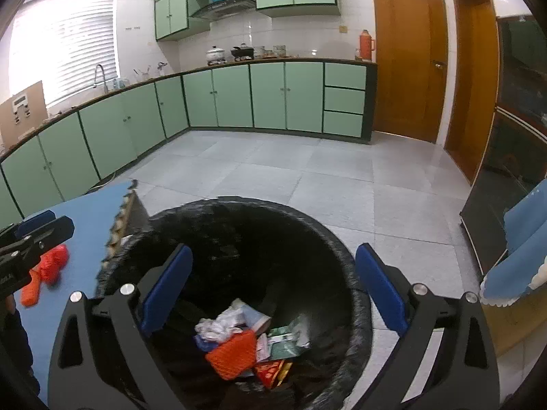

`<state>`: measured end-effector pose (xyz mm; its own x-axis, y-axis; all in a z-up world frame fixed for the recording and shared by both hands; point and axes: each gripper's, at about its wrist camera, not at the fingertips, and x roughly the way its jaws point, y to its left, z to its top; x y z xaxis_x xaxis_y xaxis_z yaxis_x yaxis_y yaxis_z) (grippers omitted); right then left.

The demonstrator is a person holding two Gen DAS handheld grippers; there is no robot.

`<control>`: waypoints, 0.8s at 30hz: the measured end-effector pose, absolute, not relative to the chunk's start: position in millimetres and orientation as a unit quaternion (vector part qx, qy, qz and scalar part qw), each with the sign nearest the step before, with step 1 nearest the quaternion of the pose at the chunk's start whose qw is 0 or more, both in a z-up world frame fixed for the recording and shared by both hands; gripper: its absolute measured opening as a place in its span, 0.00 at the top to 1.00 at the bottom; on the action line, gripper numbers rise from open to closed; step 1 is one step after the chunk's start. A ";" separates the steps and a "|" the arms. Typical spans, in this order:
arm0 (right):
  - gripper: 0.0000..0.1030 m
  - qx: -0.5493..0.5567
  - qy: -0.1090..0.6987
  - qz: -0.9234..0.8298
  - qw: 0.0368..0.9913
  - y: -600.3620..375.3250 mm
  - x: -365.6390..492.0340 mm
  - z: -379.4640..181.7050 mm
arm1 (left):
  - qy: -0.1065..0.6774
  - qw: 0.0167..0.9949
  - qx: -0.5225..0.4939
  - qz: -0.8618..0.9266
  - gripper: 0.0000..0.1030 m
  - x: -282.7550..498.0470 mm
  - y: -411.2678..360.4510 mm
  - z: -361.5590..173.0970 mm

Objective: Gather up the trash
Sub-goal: 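Move both grippers back over the remaining trash on the mat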

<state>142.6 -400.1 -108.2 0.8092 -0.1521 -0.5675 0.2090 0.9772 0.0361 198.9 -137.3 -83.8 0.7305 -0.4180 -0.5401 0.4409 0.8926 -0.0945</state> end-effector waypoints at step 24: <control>0.06 0.036 0.293 0.044 0.955 -186.7 155.0 -103.7 | 0.282 0.959 -0.002 -0.002 0.30 146.0 95.2 -96.9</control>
